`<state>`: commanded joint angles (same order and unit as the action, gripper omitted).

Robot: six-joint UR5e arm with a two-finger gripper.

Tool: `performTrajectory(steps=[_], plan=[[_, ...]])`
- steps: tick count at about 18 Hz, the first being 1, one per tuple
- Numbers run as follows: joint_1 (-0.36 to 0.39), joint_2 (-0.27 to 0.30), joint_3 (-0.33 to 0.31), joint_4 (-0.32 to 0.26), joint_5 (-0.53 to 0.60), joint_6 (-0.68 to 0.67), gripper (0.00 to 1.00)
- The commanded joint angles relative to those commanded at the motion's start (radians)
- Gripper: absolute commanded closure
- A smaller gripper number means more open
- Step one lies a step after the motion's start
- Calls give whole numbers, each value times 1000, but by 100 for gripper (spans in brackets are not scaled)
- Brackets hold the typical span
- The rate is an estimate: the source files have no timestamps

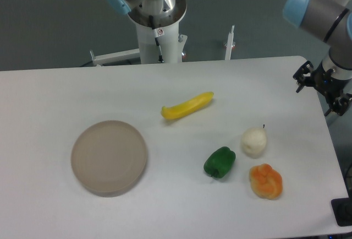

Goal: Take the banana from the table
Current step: 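Move the gripper down toward the yellow banana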

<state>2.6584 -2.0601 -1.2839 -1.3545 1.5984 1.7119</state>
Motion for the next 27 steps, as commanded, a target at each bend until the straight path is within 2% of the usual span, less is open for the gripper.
performTrajectory(steps=[8, 12, 15, 20, 21, 23, 27], plan=[[-41, 21, -14, -6, -18, -18, 0], [-101, 118, -132, -14, -58, -21, 0], [-109, 159, -207, -18, -61, -18, 0], [-110, 195, -345, -5, -67, -25, 0], [-113, 216, -403, 9, -69, -49, 0], [-165, 225, -451, 67, -83, -101, 0], [-227, 209, -495, 113, -89, -199, 0]])
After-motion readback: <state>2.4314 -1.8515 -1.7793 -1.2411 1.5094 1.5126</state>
